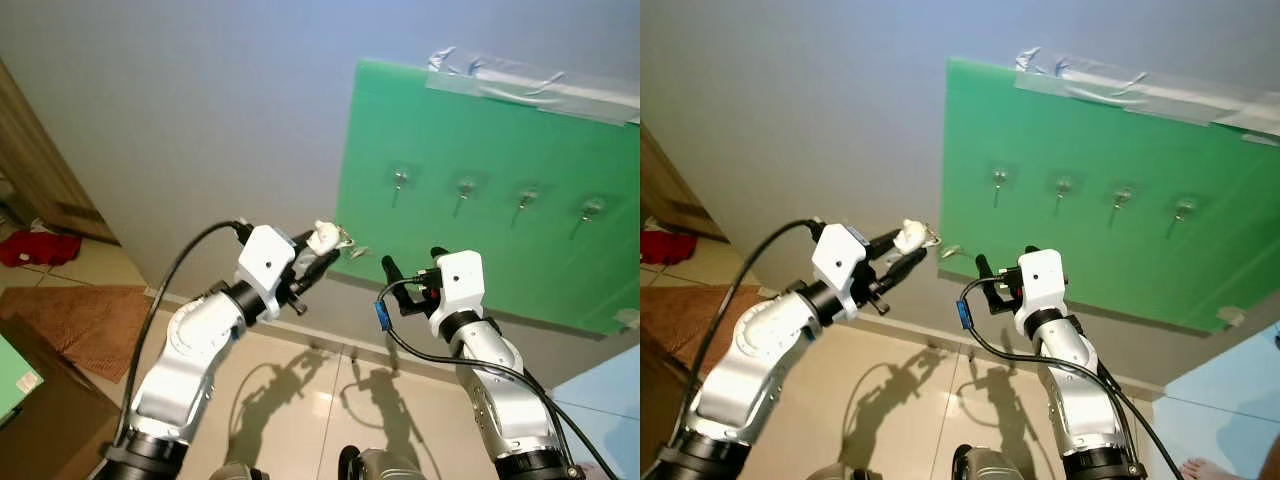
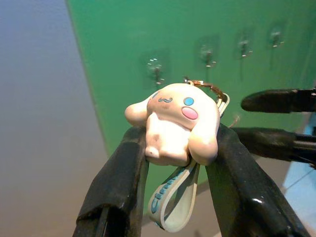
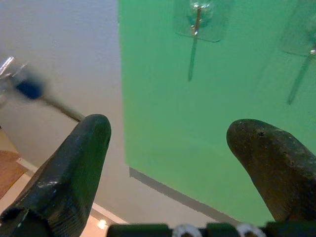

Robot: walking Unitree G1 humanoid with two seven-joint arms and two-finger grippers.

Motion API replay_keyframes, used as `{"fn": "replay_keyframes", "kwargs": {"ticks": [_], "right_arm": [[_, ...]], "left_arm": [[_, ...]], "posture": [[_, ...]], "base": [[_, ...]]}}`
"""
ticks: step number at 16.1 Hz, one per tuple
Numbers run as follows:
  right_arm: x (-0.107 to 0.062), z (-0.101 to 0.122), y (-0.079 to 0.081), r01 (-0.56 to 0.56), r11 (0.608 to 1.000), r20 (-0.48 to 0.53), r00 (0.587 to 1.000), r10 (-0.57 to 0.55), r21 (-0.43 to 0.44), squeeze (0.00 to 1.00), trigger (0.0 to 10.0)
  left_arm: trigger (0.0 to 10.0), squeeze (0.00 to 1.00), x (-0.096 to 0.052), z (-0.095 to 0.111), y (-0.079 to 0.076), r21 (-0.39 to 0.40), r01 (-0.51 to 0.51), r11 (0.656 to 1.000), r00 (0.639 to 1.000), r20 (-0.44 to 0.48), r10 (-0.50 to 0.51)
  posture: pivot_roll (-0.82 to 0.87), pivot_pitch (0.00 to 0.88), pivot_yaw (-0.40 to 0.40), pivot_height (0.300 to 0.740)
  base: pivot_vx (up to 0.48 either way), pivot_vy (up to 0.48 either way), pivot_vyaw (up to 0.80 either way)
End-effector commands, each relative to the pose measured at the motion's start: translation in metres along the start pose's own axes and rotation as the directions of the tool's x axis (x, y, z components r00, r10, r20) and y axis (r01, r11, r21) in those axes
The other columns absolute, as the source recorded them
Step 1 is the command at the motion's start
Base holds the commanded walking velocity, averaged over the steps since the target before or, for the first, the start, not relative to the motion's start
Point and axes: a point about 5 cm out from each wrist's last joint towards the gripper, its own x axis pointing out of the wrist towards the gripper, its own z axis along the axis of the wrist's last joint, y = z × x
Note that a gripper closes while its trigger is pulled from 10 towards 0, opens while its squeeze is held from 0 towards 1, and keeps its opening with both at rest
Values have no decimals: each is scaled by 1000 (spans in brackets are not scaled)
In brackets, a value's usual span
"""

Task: Hang keys on a hook

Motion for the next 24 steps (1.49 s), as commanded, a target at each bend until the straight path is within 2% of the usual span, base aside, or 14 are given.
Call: {"fn": "replay_keyframes", "kwargs": {"ticks": [1, 7, 10, 11, 13, 16, 17, 22, 24], "right_arm": [[-2, 1, 2, 2, 1000, 10, 1000, -2, -2, 0, 10000], [-3, 1, 4, 12, 1000, 9, 1000, -12, 3, 0, 10000], [-4, 0, 3, 20, 1000, 8, 1000, -20, 6, 0, 10000], [-4, -1, 4, 19, 1000, 7, 1000, -20, 4, 0, 10000], [-4, 1, 5, 24, 1000, 13, 1000, -24, 5, 0, 10000], [-4, 2, 4, 28, 1000, 18, 999, -28, 0, 0, 10000], [-5, 1, 4, 35, 999, 16, 999, -35, 26, 0, 10000], [-6, 2, 3, 39, 999, 19, 999, -39, -1, 0, 10000], [-5, 0, 4, 34, 999, 4, 999, -34, -7, 0, 10000]], "left_arm": [[0, 0, 3, 7, 5, 24, -4, 1000, 1000, 13, 4], [0, 0, 20, 15, 15, 95, 52, 994, 999, -17, -50], [0, 0, 34, 17, 21, 82, 33, 996, 999, -27, -31], [0, 0, 43, 23, 15, 97, 71, 993, 998, -6, -70], [0, 0, 51, 28, 7, 110, 115, 987, 993, 16, -117], [0, 0, 56, 27, -2, 119, 157, 980, 987, 15, -159], [0, 0, 57, 27, -4, 127, 173, 977, 984, 17, -176], [0, 0, 58, 27, -3, 114, 163, 980, 986, 27, -167], [0, 0, 56, 28, 1, 99, 136, 986, 989, 37, -141]], "posture": [[-87, 124, -18, 740], [-100, 131, -3, 740], [-108, 133, 6, 740], [-112, 131, 9, 740], [-127, 126, 14, 740], [-136, 125, 21, 740], [-139, 125, 22, 727], [-142, 125, 23, 710], [-134, 125, 18, 710]], "base": [[0, 0, 0], [0, 0, 0], [0, 0, 0], [0, 0, 0], [0, -186, 0], [0, -416, 0], [0, -416, -425], [103, -409, -168], [0, 0, 0]]}}
